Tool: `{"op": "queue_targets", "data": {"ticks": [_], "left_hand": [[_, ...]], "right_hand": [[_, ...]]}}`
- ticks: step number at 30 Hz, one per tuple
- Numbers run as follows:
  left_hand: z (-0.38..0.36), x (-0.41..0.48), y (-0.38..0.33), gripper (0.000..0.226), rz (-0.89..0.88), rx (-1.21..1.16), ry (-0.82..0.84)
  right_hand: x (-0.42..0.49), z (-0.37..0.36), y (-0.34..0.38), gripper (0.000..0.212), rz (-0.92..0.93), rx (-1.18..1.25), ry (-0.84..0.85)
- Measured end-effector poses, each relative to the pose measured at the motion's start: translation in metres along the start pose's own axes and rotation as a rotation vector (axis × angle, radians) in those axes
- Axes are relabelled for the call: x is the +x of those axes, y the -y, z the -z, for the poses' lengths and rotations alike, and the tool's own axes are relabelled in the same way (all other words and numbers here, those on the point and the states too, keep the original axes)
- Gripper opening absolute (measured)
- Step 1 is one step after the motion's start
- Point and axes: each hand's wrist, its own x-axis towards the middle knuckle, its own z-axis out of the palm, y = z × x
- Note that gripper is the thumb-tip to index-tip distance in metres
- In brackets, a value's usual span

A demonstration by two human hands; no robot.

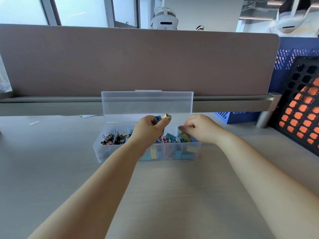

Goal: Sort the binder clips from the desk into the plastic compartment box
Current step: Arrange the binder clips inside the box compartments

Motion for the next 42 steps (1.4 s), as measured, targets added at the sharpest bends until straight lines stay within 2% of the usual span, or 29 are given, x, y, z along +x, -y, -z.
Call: {"op": "queue_targets", "data": {"ticks": [4,8,10,14,17,21,26,29,32,37,42], "left_hand": [[0.0,-0.002,-0.001,0.044,0.003,-0.016,0.001],[0.0,-0.001,-0.002,0.042,0.007,0.001,0.004],[0.0,-0.001,-0.002,0.042,0.005,0.001,0.004],[-0.001,-0.002,-0.001,0.043,0.007,0.015,0.002],[0.0,-0.001,-0.001,0.043,0.01,0.018,0.003],[0.0,-0.002,-0.002,0.042,0.019,0.006,0.006],[0.001,-0.001,-0.007,0.042,0.051,0.054,0.061],[-0.004,0.004,-0.011,0.04,0.076,0.076,0.14],[-0.011,0.008,-0.013,0.038,0.063,0.166,0.213],[-0.019,0.017,-0.015,0.054,0.072,0.32,0.297],[-0.022,0.019,-0.016,0.056,0.072,0.427,0.33]], "right_hand": [[-0.008,0.004,0.009,0.041,-0.05,-0.008,0.068],[-0.006,0.003,0.0,0.031,-0.021,0.099,-0.042],[-0.004,0.002,-0.005,0.022,-0.002,0.061,-0.018],[0.001,-0.003,-0.007,0.022,-0.012,0.018,0.06],[0.003,-0.004,-0.003,0.018,-0.003,-0.133,0.115],[0.001,0.004,0.002,0.015,0.049,-0.368,0.027],[-0.004,0.018,0.004,0.023,-0.013,-0.245,0.051],[-0.009,0.028,0.006,0.017,-0.052,-0.233,0.138],[-0.011,0.028,0.006,0.011,-0.071,-0.22,0.125],[-0.011,0.023,0.006,0.008,-0.069,-0.21,0.052],[-0.017,0.026,0.008,0.007,-0.067,-0.197,0.137]]}}
